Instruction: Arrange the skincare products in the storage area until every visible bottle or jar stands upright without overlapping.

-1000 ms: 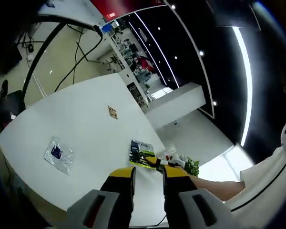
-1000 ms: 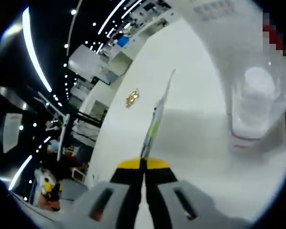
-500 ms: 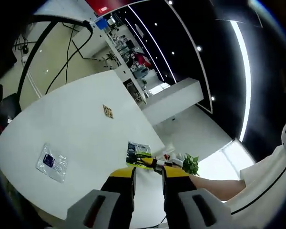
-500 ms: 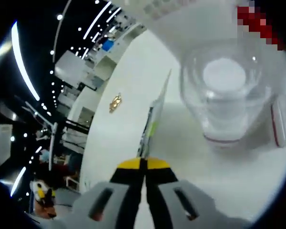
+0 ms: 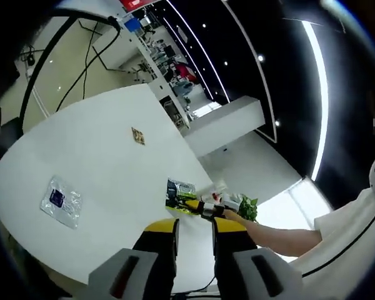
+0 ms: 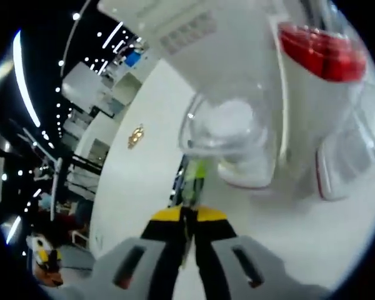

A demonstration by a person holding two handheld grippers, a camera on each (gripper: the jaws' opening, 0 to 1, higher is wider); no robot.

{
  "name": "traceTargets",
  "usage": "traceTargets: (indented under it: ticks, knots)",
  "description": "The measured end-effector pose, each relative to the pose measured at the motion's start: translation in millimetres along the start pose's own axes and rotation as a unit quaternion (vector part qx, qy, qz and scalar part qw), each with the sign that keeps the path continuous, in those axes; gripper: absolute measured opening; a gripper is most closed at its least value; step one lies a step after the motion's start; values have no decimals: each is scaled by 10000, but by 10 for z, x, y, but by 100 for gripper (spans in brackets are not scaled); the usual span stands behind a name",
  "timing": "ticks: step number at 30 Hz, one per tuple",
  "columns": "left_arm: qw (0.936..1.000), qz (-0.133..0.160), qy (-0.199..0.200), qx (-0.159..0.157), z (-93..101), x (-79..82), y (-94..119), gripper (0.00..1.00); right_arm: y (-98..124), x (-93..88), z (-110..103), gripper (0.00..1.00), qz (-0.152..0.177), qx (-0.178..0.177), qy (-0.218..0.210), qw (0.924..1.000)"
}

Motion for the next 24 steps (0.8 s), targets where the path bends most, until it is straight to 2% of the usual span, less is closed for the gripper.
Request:
traceTargets:
  ticks: [5, 14, 18, 22, 24]
  knots:
    - [9999, 78, 62, 27, -8, 7, 25, 22, 5, 17, 44, 8, -25, -75, 38, 10000]
    - [9999, 10, -22, 120, -22, -44, 75, 21, -1, 24, 126, 12, -44, -286, 187, 9994]
    - [9998, -4, 148, 150, -33, -70, 57, 21, 45, -18, 130, 12, -27, -404, 334, 9986]
    - [9997, -215, -44, 94, 20, -104, 21, 21, 99, -68, 105, 12, 35, -504, 623, 9968]
    - [9998, -189, -44, 102, 4, -89, 24, 21, 79, -136, -18, 13, 100, -414, 1082, 9932]
Point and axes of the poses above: the point that each gripper's makers call its tool centre point, and the gripper's own axes: y roughly backward along the fingers, z roughly to its right, x roughly out of its top, the point moved 5 cm from there along y, roughly backward along the fingers, and after that the axes turned 11 degrees about x, right-handed, at the moved point
